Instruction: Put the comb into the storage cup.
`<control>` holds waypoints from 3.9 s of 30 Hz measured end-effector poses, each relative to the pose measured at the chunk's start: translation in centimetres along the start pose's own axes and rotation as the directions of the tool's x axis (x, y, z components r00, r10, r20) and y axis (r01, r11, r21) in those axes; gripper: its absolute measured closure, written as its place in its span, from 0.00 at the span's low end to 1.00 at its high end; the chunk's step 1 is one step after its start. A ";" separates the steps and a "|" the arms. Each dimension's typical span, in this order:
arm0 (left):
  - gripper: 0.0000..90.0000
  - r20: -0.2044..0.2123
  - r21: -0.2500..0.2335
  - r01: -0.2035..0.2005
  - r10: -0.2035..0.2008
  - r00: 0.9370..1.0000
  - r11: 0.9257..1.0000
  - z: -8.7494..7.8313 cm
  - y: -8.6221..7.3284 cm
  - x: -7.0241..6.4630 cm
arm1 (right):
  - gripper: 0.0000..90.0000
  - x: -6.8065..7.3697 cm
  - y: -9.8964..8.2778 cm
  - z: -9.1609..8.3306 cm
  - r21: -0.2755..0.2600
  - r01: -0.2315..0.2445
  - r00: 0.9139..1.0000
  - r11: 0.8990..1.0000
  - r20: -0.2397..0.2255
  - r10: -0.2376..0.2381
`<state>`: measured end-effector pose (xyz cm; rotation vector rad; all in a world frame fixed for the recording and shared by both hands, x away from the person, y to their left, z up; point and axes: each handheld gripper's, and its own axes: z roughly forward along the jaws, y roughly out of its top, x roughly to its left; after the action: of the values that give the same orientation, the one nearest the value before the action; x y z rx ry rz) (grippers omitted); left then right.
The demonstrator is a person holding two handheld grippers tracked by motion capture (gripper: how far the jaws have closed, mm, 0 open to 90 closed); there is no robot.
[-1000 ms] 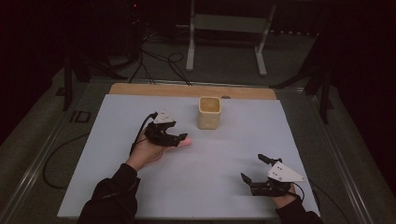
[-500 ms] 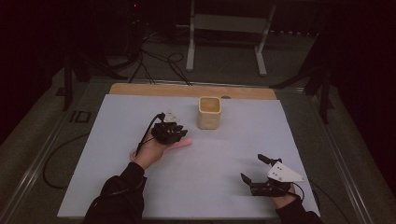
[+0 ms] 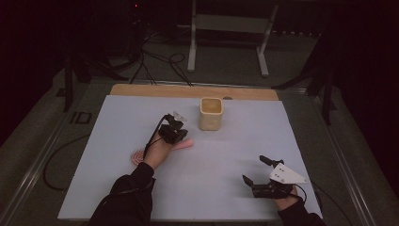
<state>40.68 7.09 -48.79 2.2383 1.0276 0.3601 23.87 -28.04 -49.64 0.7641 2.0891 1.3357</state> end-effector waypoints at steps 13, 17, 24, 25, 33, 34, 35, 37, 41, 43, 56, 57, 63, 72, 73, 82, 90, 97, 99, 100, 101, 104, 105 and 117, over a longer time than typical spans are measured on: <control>1.00 -0.004 0.062 0.016 -0.016 1.000 0.998 1.1 0.0 -0.3 | 0.09 -0.1 0.0 0.0 -0.003 -0.002 1.000 1.000 -0.004 0.002; 1.00 -0.008 0.062 0.024 -0.024 1.000 0.998 1.1 0.0 -0.3 | 0.09 0.0 0.0 0.1 0.001 0.002 1.000 1.000 -0.005 -0.002; 1.00 0.004 0.079 0.021 -0.022 1.000 0.997 1.4 0.0 -0.9 | 0.09 0.0 0.0 0.1 0.001 0.000 1.000 1.000 -0.006 0.000; 1.00 0.005 0.084 0.022 -0.023 1.000 0.996 1.4 0.0 -1.0 | 0.09 0.0 0.0 0.0 -0.002 -0.002 1.000 1.000 -0.006 0.002; 1.00 0.039 0.094 0.012 -0.015 0.999 0.996 0.9 -0.7 -2.6 | 0.09 -0.1 0.0 0.0 0.000 -0.002 1.000 1.000 -0.007 0.002; 1.00 0.044 0.098 0.002 -0.006 0.999 0.995 0.8 -0.8 -2.8 | 0.09 -0.1 0.0 0.0 0.000 -0.002 1.000 1.000 -0.007 0.002; 1.00 0.044 0.094 -0.002 -0.002 0.999 0.996 0.8 -0.9 -3.0 | 0.09 0.0 0.0 0.0 0.001 0.002 1.000 1.000 -0.007 -0.002; 1.00 0.041 0.097 -0.018 0.014 0.999 0.995 0.6 -1.2 -3.5 | 0.09 0.0 0.1 0.0 -0.002 0.003 1.000 1.000 -0.007 -0.003; 1.00 0.054 0.099 -0.027 0.022 0.998 0.995 0.1 -1.7 -4.3 | 0.09 0.0 0.1 0.0 -0.001 0.002 1.000 1.000 -0.003 -0.002; 1.00 0.066 0.104 -0.025 0.018 0.998 0.994 -0.1 -2.1 -4.7 | 0.09 0.0 0.1 0.0 -0.002 0.002 1.000 1.000 -0.003 -0.002; 1.00 0.107 0.117 -0.055 0.042 0.993 0.992 -1.3 -3.7 -6.2 | 0.09 0.0 0.1 0.0 -0.002 -0.003 1.000 1.000 -0.007 0.003; 1.00 0.107 0.119 -0.063 0.050 0.993 0.991 -1.4 -3.9 -6.4 | 0.09 0.0 0.1 0.1 -0.001 -0.002 1.000 1.000 -0.007 0.002; 1.00 0.119 0.132 -0.083 0.067 0.991 0.988 -2.2 -4.6 -6.9 | 0.09 0.1 0.2 0.1 0.001 0.006 1.000 1.000 -0.006 -0.006; 1.00 0.134 0.143 -0.086 0.066 0.989 0.986 -3.4 -5.8 -7.1 | 0.10 0.0 0.2 0.1 -0.001 0.001 1.000 1.000 -0.001 -0.001; 1.00 0.136 0.143 -0.086 0.066 0.988 0.986 -3.6 -6.0 -7.2 | 0.09 0.0 0.2 0.1 0.001 0.002 1.000 1.000 -0.002 -0.002; 1.00 0.140 0.160 -0.112 0.090 0.986 0.981 -4.9 -7.4 -7.6 | 0.10 0.1 0.2 0.2 0.001 0.008 1.000 1.000 -0.001 -0.008; 1.00 0.137 0.174 -0.096 0.072 0.988 0.980 -6.2 -9.0 -7.0 | 0.09 0.1 0.2 0.2 0.003 0.010 1.000 1.000 -0.003 -0.010; 1.00 0.131 0.195 -0.098 0.073 0.989 0.976 -7.5 -10.3 -6.5 | 0.09 0.1 0.2 0.2 0.004 0.014 1.000 1.000 -0.003 -0.014; 1.00 0.125 0.195 -0.088 0.064 0.990 0.977 -7.7 -10.6 -6.3 | 0.09 0.1 0.3 0.3 0.003 0.008 1.000 1.000 -0.003 -0.008; 1.00 0.125 0.200 -0.084 0.060 0.990 0.976 -7.8 -10.8 -6.1 | 0.09 0.1 0.2 0.3 0.004 0.008 1.000 1.000 -0.003 -0.008; 1.00 0.125 0.202 -0.078 0.053 0.991 0.976 -8.0 -10.9 -5.9 | 0.09 0.1 0.2 0.3 0.006 0.007 1.000 1.000 -0.004 -0.007; 1.00 0.119 0.210 -0.074 0.049 0.992 0.975 -8.4 -11.4 -5.4 | 0.09 0.1 0.3 0.3 0.004 0.010 1.000 1.000 -0.003 -0.010; 1.00 0.117 0.213 -0.071 0.047 0.992 0.974 -8.6 -11.6 -5.2 | 0.09 0.1 0.3 0.3 0.004 0.006 1.000 1.000 -0.002 -0.006; 1.00 0.088 0.265 -0.047 0.024 0.996 0.963 -10.9 -13.5 -2.9 | 0.09 0.2 0.3 0.4 0.006 0.007 1.000 1.000 -0.001 -0.007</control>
<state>25.70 16.27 -49.28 2.4909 1.0434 0.1467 24.05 -27.56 -49.55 0.7585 2.0956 1.3273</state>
